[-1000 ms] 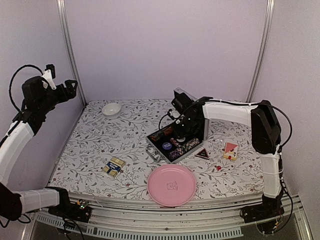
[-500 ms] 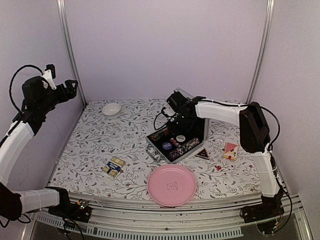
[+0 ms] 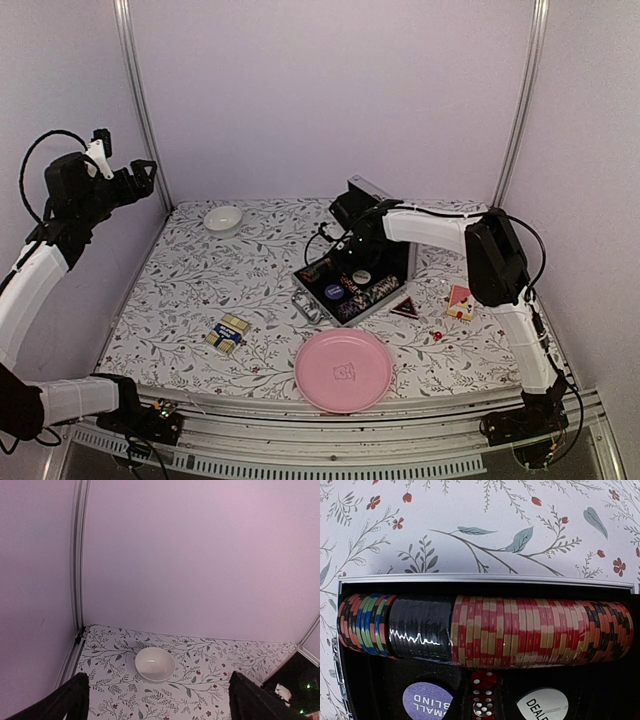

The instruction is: Pack up texas hold em set

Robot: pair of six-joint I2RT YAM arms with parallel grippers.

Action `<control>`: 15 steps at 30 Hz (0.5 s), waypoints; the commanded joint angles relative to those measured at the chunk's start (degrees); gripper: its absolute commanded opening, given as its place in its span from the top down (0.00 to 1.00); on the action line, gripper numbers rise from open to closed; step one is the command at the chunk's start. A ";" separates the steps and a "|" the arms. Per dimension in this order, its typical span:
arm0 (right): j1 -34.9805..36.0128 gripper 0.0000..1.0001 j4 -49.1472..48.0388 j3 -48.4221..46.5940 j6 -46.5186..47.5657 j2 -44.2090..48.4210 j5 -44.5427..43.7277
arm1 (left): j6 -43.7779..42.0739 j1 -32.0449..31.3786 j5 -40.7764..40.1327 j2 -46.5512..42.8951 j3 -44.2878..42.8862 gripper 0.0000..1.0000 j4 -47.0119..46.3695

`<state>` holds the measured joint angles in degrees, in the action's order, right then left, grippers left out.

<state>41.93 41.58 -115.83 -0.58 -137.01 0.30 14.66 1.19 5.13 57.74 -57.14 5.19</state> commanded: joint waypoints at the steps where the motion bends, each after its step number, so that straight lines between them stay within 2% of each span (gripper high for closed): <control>1: -0.40 0.96 0.57 -1.33 1.81 -1.22 -0.12 | 0.28 0.23 0.54 -0.02 0.71 0.03 -1.32; 15: -0.38 0.96 2.79 1.43 1.46 0.37 -0.44 | 0.29 0.22 0.59 -0.22 0.63 0.03 -1.35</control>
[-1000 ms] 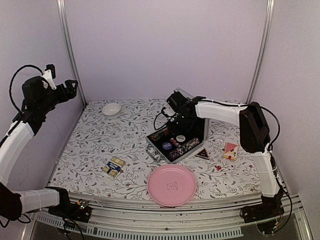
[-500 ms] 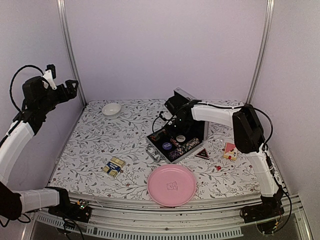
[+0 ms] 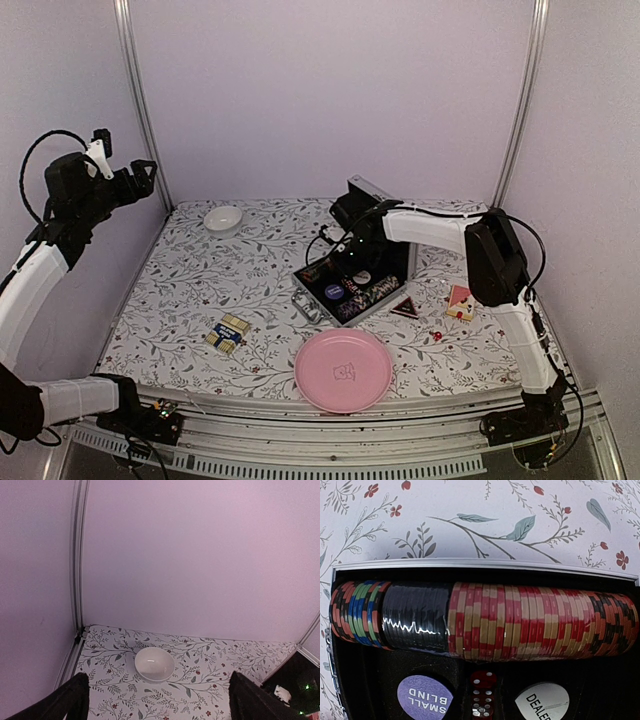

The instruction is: Pack up texas hold em set

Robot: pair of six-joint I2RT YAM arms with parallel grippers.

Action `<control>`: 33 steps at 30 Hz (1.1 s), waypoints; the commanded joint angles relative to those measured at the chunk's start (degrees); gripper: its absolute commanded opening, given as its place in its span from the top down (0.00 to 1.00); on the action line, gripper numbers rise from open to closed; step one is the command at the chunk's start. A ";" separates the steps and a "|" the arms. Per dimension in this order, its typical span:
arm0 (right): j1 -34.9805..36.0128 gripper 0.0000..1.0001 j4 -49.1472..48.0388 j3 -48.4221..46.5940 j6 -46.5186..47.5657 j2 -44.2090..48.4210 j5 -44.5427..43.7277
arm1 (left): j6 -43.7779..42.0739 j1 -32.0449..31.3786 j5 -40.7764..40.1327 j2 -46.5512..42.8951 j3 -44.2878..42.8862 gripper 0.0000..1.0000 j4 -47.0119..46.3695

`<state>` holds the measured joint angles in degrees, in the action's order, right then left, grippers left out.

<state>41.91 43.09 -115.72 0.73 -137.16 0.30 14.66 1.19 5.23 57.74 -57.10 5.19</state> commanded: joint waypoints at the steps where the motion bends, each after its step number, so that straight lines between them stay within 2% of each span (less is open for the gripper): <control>1: -0.33 0.96 1.25 1.68 0.10 0.70 -0.48 | 0.26 0.22 0.49 -0.18 0.58 0.03 -1.33; 27: -0.32 0.96 3.82 4.04 -0.02 1.96 0.17 | 0.46 0.23 0.81 -0.07 0.64 0.03 -1.32; 33: -0.34 0.96 4.08 5.30 -0.10 4.62 0.77 | 0.47 0.19 1.05 0.10 0.59 0.03 -1.33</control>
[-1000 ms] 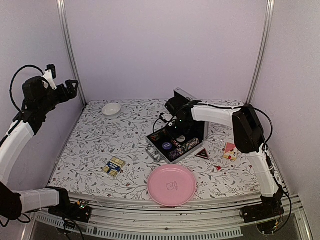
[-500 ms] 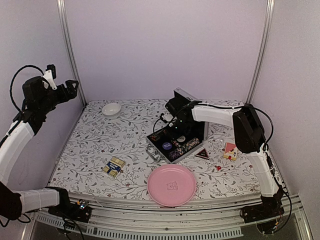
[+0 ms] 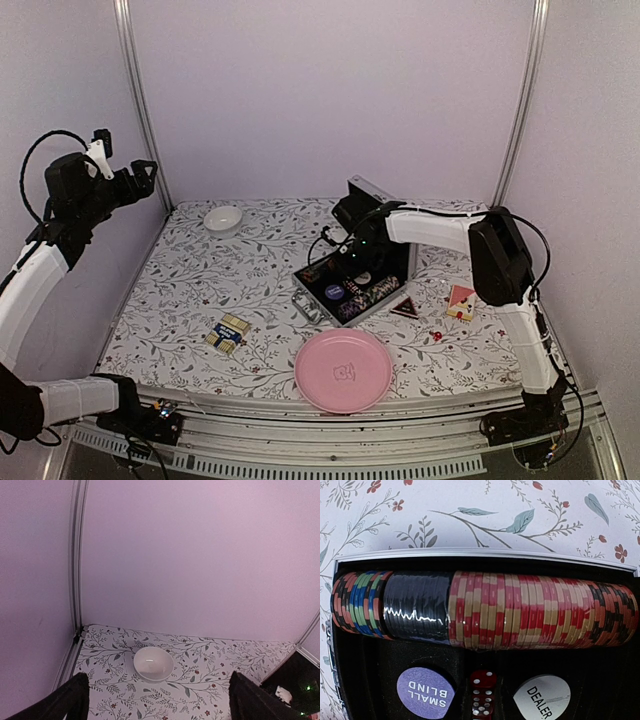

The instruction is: Pack up texas hold em set

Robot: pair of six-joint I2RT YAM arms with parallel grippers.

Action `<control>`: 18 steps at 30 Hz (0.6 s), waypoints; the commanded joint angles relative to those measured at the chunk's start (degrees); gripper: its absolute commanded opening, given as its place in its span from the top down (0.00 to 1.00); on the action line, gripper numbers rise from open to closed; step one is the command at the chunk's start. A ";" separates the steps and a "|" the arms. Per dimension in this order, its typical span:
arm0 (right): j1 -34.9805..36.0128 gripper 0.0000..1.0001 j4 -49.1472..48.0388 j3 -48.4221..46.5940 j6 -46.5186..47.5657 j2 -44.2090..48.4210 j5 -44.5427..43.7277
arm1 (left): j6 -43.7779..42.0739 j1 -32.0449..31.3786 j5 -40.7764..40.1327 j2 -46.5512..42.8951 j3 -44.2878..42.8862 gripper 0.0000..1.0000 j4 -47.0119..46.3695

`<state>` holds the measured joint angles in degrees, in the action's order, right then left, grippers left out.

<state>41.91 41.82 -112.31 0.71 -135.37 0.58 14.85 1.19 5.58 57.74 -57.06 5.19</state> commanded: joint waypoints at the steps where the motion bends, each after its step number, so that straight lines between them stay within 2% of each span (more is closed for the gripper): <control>1: -0.35 0.96 5.39 2.07 -0.09 2.77 0.74 | 0.32 0.23 0.75 0.15 0.54 0.03 -1.35; 14: -0.33 0.95 5.22 2.41 0.17 2.09 1.70 | 0.35 0.23 0.97 0.10 0.50 0.03 -1.25; 18: -0.27 0.87 5.37 2.34 0.26 2.13 1.73 | 0.35 0.22 0.96 0.14 0.51 0.03 -1.28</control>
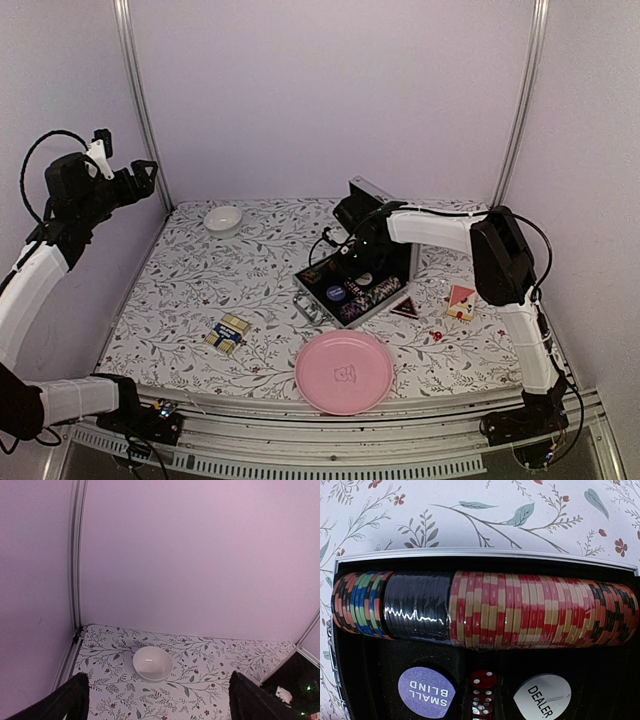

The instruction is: Pack up texas hold em set

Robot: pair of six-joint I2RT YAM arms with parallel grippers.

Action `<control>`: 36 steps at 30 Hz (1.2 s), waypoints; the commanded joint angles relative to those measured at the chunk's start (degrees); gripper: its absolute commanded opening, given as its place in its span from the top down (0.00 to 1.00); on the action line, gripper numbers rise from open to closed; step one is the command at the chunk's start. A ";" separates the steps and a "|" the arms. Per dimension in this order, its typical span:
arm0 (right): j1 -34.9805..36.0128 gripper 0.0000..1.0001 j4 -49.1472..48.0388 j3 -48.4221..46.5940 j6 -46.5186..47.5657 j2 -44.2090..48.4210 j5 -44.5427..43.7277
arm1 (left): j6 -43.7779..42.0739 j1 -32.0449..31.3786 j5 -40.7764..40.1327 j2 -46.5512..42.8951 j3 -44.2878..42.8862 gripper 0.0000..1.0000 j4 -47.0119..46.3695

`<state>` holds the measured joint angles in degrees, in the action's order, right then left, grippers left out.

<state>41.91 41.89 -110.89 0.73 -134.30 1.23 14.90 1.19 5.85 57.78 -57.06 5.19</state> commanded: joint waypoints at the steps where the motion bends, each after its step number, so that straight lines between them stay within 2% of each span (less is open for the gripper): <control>1: -0.33 0.85 5.36 0.94 0.23 1.10 1.05 | 0.35 0.22 0.71 0.06 0.50 0.03 -1.32; 7: -0.35 0.71 5.28 0.24 0.15 1.50 1.03 | 0.40 0.22 0.78 0.11 0.53 0.03 -1.32; 17: -0.43 0.63 5.32 -4.52 0.23 2.95 0.70 | 0.20 0.22 0.35 0.01 0.46 0.03 -1.16; 25: -0.27 0.55 5.57 -5.85 0.28 8.09 3.21 | -0.12 0.22 -0.50 -0.03 0.46 0.03 -1.06; 31: 3.05 0.47 2.09 2.53 1.43 19.80 4.97 | -0.80 0.22 -2.23 -0.84 0.62 0.03 -1.05; 36: 7.71 0.43 -4.25 18.89 -1.52 32.97 3.28 | -1.72 0.22 -4.10 -1.67 0.64 0.03 -0.98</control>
<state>45.63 42.46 -102.45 1.21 -110.50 4.78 14.55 1.19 3.84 57.65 -57.04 5.21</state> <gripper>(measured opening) 0.555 0.970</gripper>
